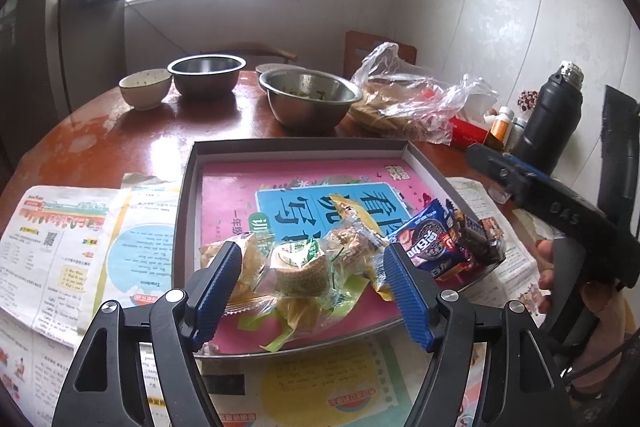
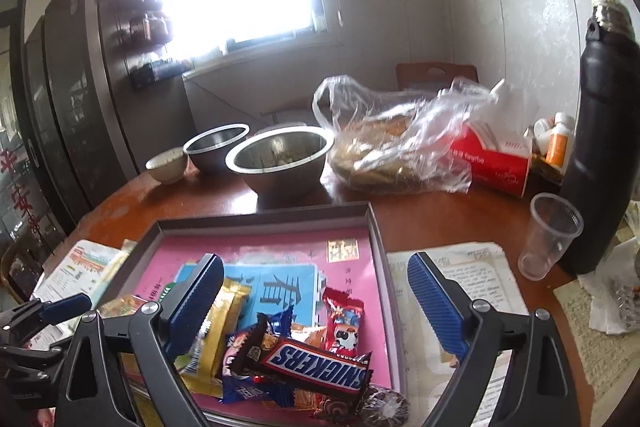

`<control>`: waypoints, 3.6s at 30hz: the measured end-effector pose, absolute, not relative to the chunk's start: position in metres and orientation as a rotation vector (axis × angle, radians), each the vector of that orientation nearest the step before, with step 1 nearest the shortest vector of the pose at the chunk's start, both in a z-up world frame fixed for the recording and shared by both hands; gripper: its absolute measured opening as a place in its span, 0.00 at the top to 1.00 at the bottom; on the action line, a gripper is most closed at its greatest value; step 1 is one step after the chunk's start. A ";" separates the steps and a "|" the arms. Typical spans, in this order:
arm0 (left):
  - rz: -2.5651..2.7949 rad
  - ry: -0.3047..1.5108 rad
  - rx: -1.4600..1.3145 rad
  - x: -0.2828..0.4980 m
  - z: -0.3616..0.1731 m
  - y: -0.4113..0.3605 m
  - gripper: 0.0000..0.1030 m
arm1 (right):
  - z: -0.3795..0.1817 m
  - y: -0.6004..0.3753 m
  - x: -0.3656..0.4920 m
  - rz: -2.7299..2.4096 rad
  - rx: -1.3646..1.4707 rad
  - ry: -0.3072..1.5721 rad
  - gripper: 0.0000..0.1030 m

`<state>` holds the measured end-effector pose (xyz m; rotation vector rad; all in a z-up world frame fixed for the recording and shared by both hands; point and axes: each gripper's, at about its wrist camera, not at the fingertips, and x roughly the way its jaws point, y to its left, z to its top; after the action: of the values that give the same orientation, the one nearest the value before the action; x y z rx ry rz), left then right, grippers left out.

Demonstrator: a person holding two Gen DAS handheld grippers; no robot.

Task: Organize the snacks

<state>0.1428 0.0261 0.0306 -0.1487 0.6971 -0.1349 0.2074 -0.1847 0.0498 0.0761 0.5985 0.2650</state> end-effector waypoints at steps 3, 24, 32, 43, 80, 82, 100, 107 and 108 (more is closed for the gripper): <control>-0.130 0.696 -0.142 0.136 0.034 0.025 0.26 | 0.062 -0.188 0.195 0.272 0.077 0.565 0.07; -0.109 0.733 -0.103 0.074 0.039 0.018 0.25 | 0.061 -0.194 0.093 0.258 0.029 0.569 0.02; -0.102 0.769 -0.115 0.054 0.031 0.018 0.25 | 0.043 -0.185 0.064 0.230 0.032 0.616 0.02; -0.072 0.794 -0.126 0.027 0.016 0.009 0.24 | 0.029 -0.185 0.034 0.196 0.067 0.625 0.02; -0.035 0.830 -0.085 0.015 0.006 0.002 0.24 | 0.018 -0.178 0.016 0.213 0.032 0.680 0.02; -0.034 0.831 -0.085 0.015 0.006 0.002 0.24 | 0.017 -0.178 0.016 0.214 0.034 0.685 0.02; -0.023 0.835 -0.082 0.014 0.005 0.003 0.24 | 0.015 -0.179 0.016 0.217 0.046 0.698 0.02; -0.015 0.839 -0.082 0.015 0.004 0.003 0.24 | 0.014 -0.180 0.016 0.219 0.050 0.703 0.02; -0.015 0.839 -0.081 0.015 0.004 0.002 0.24 | 0.014 -0.180 0.016 0.218 0.050 0.704 0.02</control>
<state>0.0152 0.0020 0.0041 -0.0810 0.8388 -0.0152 0.0162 -0.1799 0.0144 0.0505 0.7037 0.2183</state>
